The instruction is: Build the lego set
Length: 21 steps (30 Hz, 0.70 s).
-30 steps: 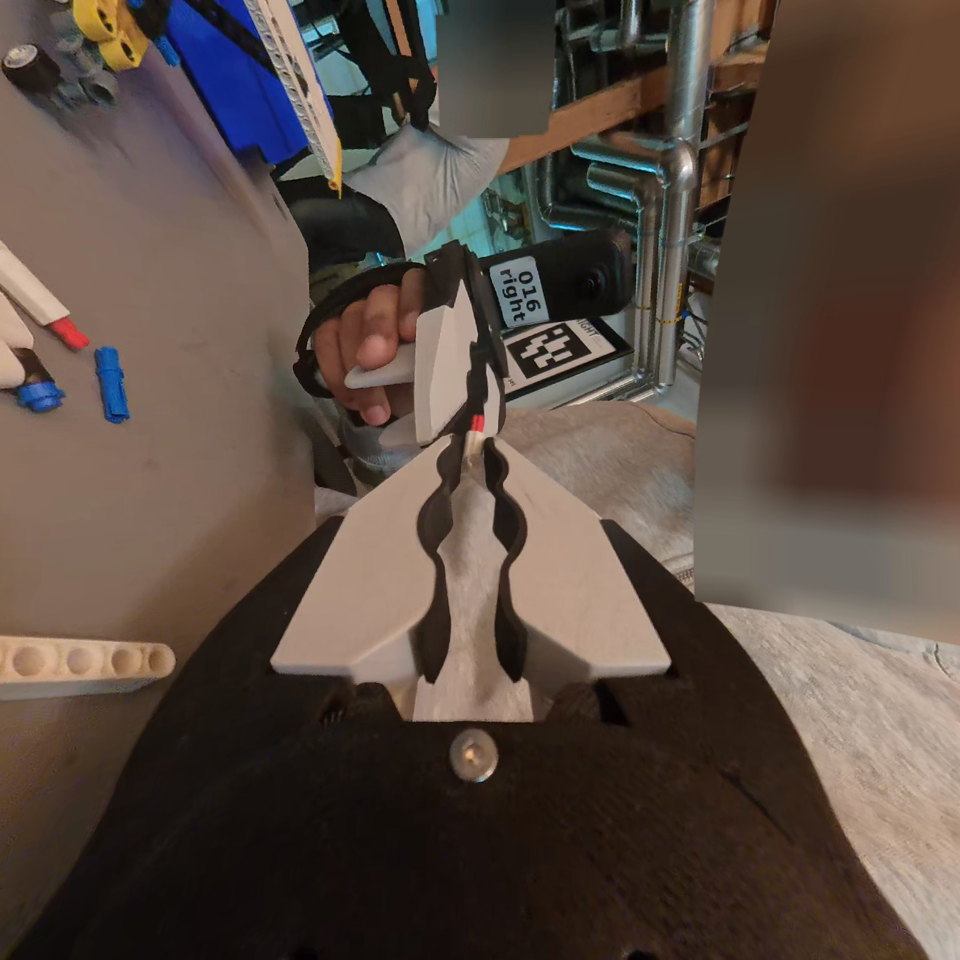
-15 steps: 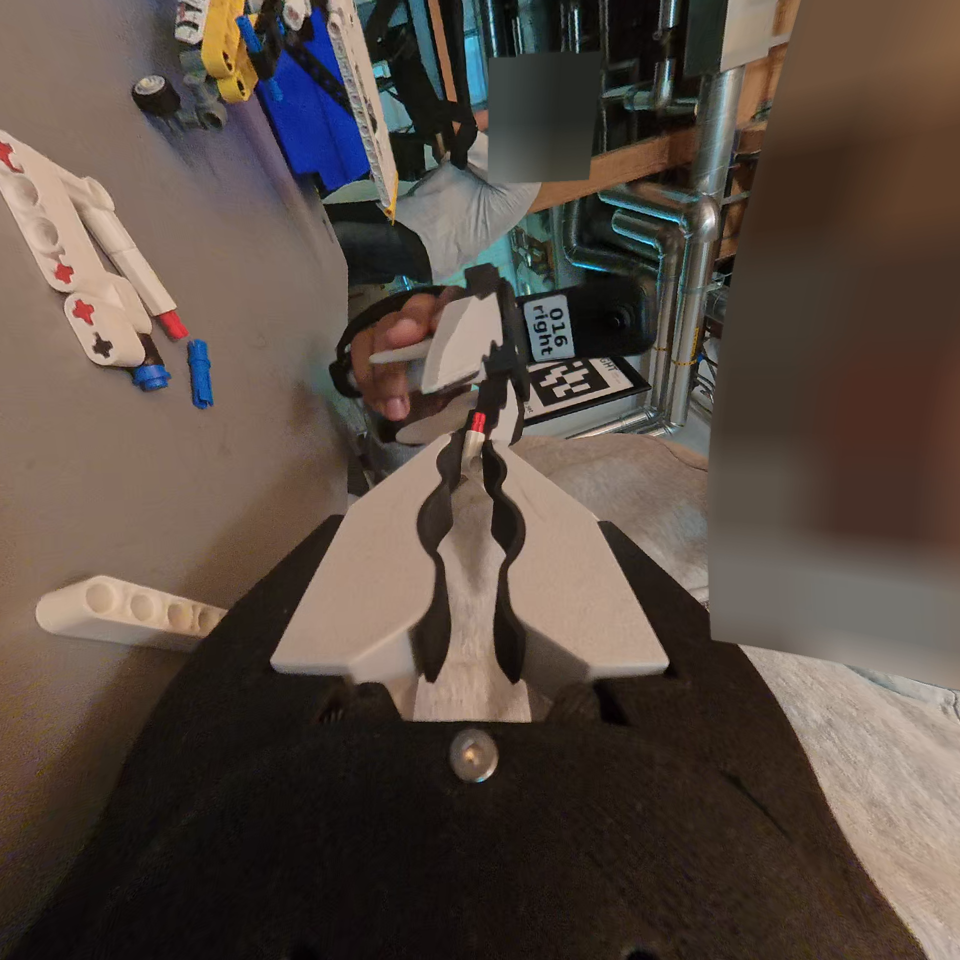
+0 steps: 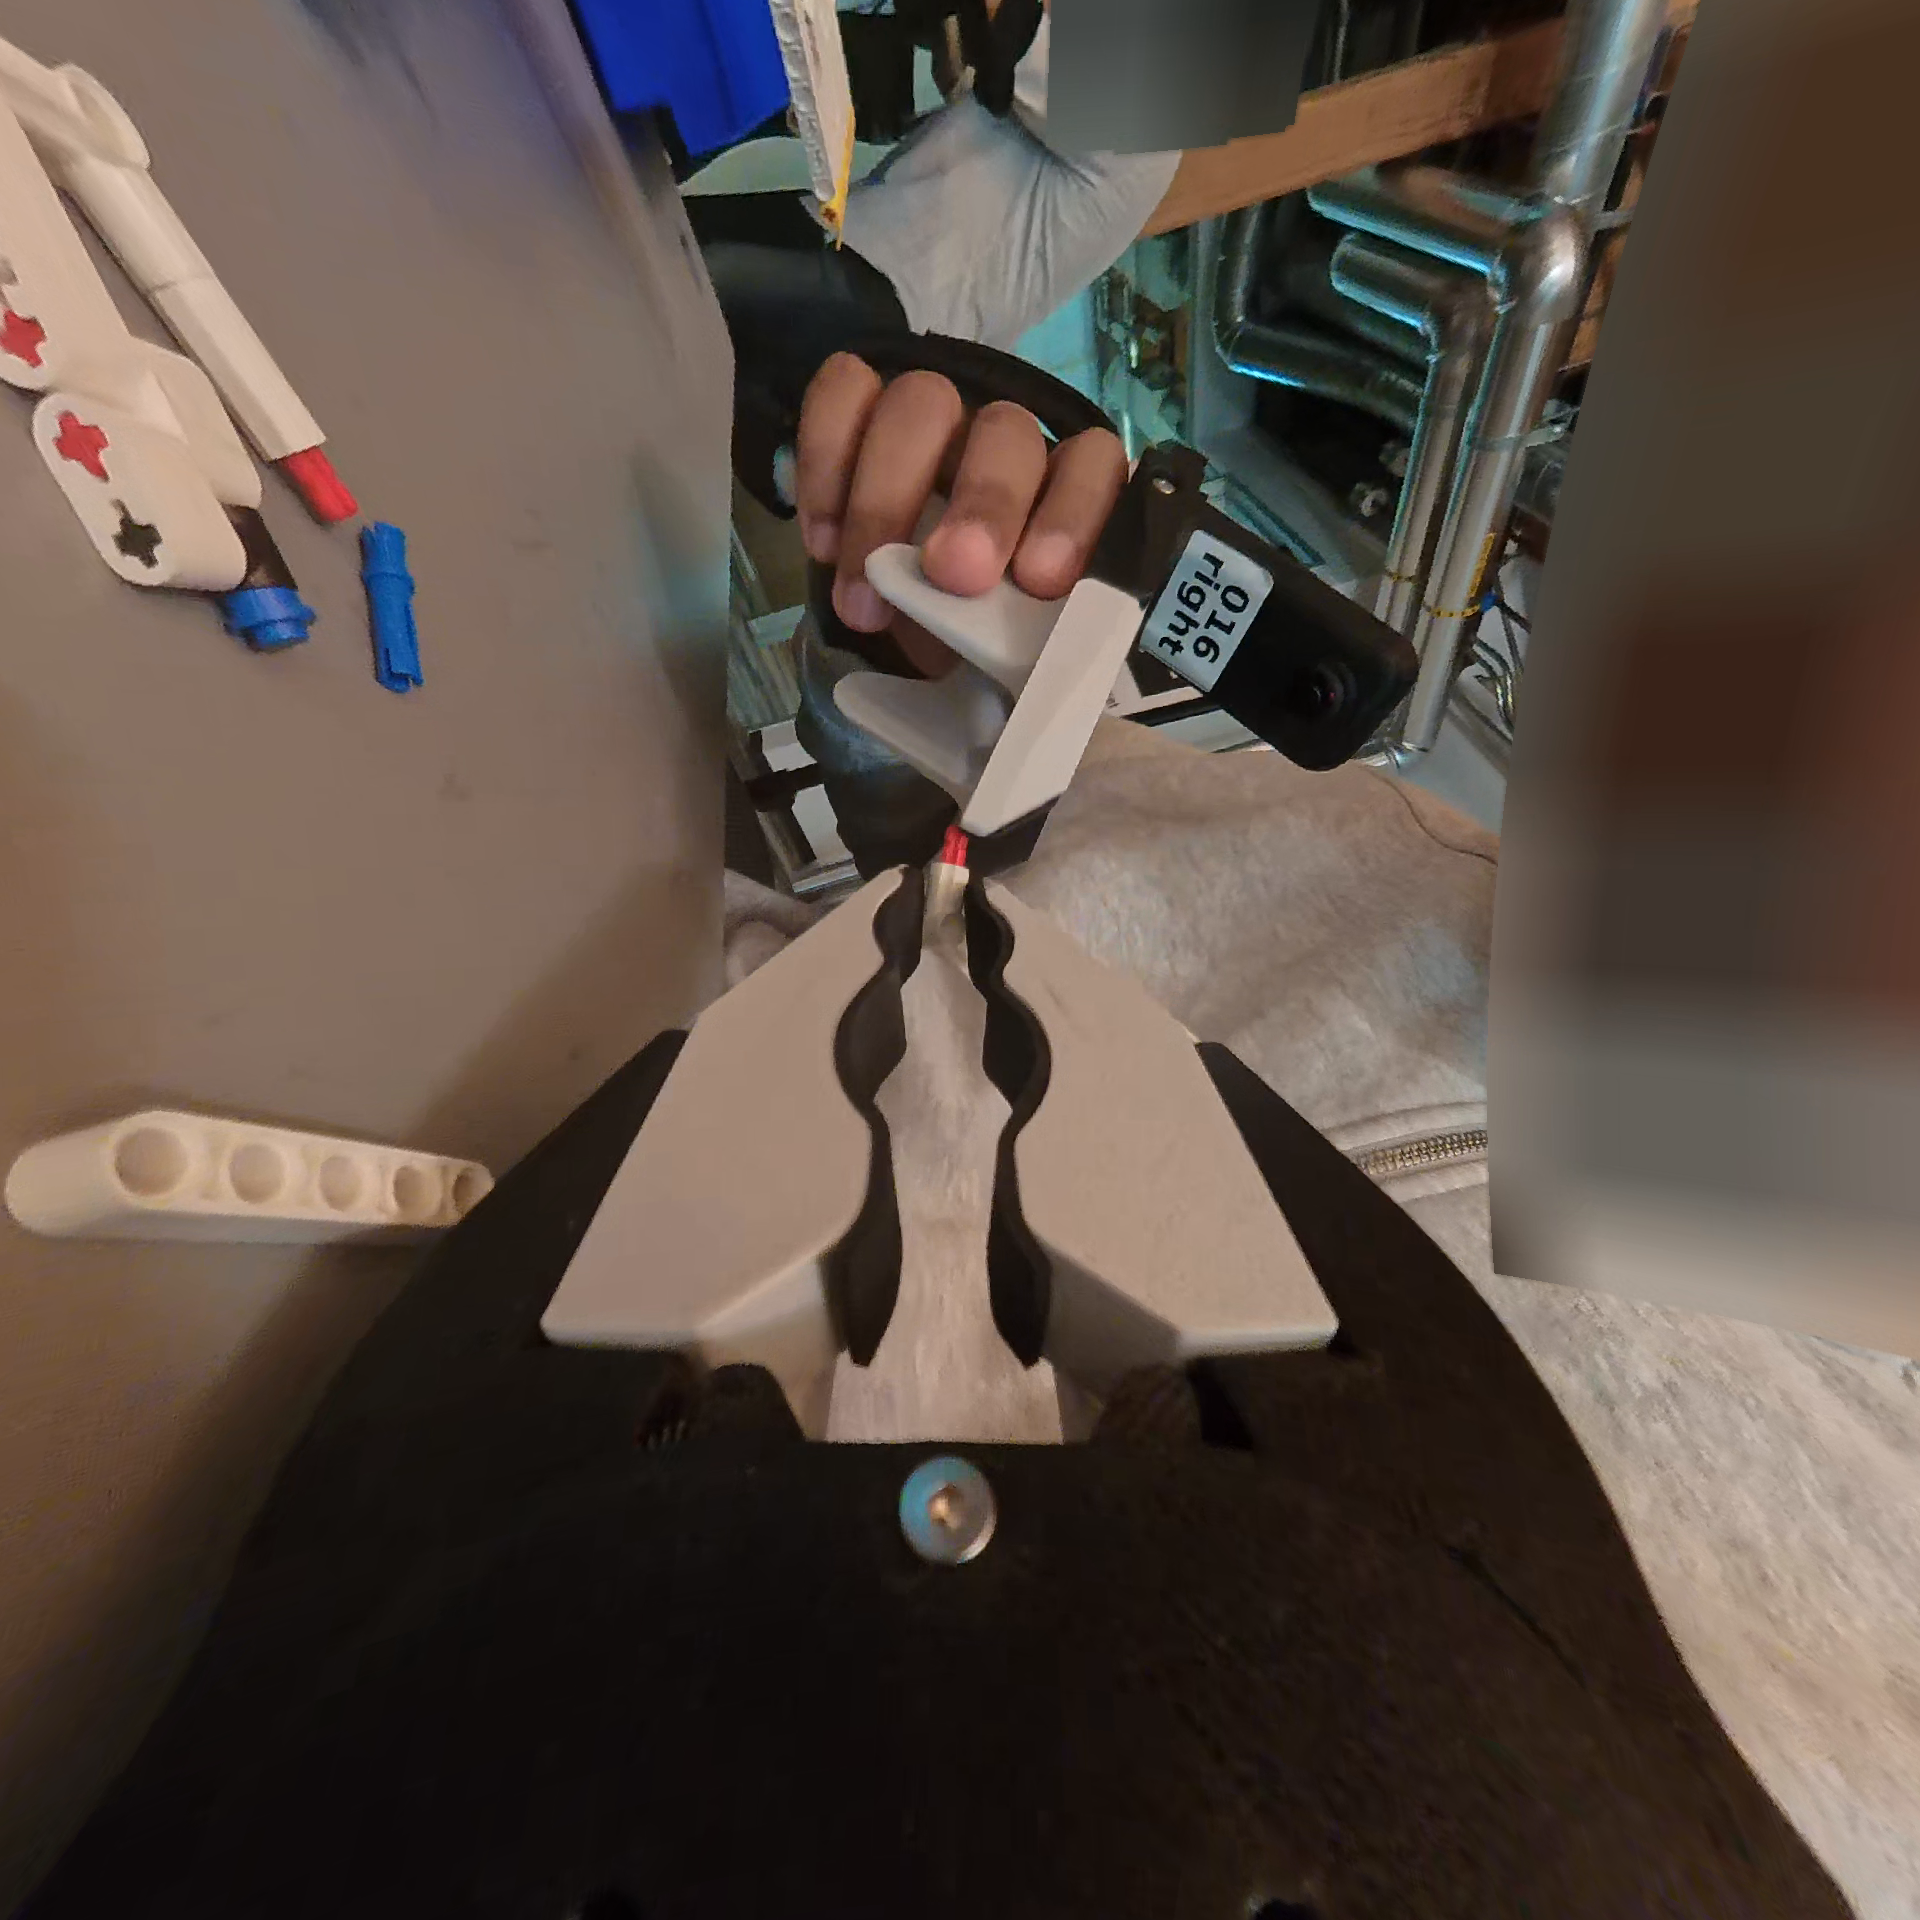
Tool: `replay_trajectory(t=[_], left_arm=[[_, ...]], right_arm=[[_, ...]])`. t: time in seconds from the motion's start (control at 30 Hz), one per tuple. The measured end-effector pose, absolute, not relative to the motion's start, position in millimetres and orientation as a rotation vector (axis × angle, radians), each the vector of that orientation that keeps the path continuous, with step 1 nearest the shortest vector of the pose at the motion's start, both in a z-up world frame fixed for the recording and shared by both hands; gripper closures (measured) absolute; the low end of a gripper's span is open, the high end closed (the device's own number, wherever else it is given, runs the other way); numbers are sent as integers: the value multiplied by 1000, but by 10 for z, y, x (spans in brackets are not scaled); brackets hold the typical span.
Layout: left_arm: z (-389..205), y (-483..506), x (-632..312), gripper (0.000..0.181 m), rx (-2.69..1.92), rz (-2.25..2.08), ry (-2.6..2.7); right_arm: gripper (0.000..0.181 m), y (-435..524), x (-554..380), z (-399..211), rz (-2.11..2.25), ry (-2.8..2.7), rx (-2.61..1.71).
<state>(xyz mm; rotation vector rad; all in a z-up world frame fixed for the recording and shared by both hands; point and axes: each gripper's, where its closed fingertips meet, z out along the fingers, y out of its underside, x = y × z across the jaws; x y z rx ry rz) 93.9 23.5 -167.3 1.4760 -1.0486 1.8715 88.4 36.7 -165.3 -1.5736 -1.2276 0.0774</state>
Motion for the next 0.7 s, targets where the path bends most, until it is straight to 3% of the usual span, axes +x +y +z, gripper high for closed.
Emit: replay_trajectory(t=[0.53, 0.7], left_arm=[[-1686, 159, 939, 175, 1452, 1807, -1105], [-1701, 165, 953, 175, 1462, 1807, -1098]], right_arm=[[176, 282, 853, -1721, 59, -1247, -1610], [163, 314, 891, -1724, -40, -1279, -1580]])
